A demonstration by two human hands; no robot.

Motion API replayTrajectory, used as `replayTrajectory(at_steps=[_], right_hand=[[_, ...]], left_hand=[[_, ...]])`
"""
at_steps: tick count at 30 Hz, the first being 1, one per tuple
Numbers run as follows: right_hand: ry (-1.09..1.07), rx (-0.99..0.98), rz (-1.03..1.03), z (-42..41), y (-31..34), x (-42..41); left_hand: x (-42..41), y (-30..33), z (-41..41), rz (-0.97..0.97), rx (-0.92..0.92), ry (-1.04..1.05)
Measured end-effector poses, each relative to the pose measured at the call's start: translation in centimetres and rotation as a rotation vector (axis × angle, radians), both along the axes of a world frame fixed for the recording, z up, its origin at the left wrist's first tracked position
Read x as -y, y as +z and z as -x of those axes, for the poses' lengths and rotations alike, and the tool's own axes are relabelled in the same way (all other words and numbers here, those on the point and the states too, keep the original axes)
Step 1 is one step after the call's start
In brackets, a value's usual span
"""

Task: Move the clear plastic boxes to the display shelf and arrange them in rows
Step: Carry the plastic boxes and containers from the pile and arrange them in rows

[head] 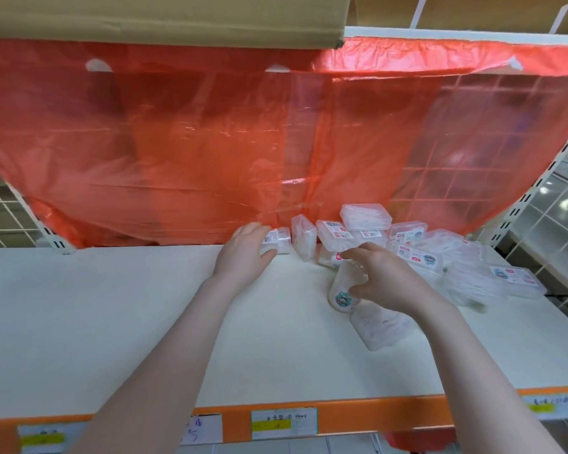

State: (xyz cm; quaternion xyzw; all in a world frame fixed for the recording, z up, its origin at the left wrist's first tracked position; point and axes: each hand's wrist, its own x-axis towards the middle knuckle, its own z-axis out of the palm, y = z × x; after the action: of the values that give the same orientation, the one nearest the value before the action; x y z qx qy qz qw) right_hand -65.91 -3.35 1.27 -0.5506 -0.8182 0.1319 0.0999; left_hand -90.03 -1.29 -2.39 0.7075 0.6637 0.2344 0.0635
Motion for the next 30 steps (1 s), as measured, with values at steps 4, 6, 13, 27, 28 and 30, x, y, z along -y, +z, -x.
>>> replayTrajectory(at_steps=[4, 6, 13, 27, 28, 30], right_hand=[[-0.022, 0.029, -0.002, -0.4, 0.2, 0.0], [-0.028, 0.030, -0.013, -0.5, 0.2, 0.1], [-0.047, 0.006, -0.008, -1.0, 0.1, 0.2], [-0.085, -0.009, 0.003, -1.7, 0.3, 1.0], [-0.085, -0.012, 0.003, -1.7, 0.3, 1.0], [-0.087, -0.013, 0.004, -1.7, 0.3, 1.2]], left_hand=[[-2.0, 0.3, -0.1, 0.029, -0.099, -0.049], [-2.9, 0.0, 0.1, 0.061, -0.147, -0.066], [-3.4, -1.4, 0.5, 0.069, -0.234, -0.057], [0.9, 0.3, -0.1, 0.057, 0.431, -0.082], [0.2, 0.3, -0.1, 0.091, 0.440, -0.074], [-1.0, 0.2, -0.2, 0.177, 0.400, -0.090]])
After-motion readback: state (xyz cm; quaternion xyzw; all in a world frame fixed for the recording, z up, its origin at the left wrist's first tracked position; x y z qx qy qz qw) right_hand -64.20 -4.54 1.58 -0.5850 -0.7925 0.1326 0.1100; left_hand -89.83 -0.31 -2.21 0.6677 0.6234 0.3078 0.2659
